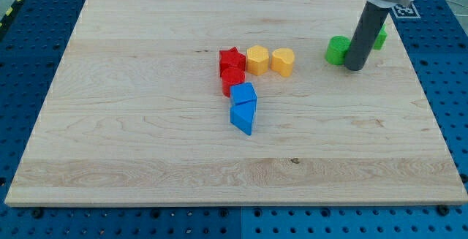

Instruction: Put the green circle above the red star

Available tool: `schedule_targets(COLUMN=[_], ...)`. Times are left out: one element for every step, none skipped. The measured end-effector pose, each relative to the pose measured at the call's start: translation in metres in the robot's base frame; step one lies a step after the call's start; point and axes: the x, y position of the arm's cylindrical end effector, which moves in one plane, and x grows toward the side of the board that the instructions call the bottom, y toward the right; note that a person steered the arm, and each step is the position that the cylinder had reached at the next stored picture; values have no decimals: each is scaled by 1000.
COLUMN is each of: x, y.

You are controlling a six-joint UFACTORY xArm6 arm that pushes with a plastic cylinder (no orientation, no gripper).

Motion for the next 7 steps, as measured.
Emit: schedule_targets(x=[-23,-39,-39,-46,-69,-87,-98], y=[-1,-1,-14,-35,-36,-36,-44])
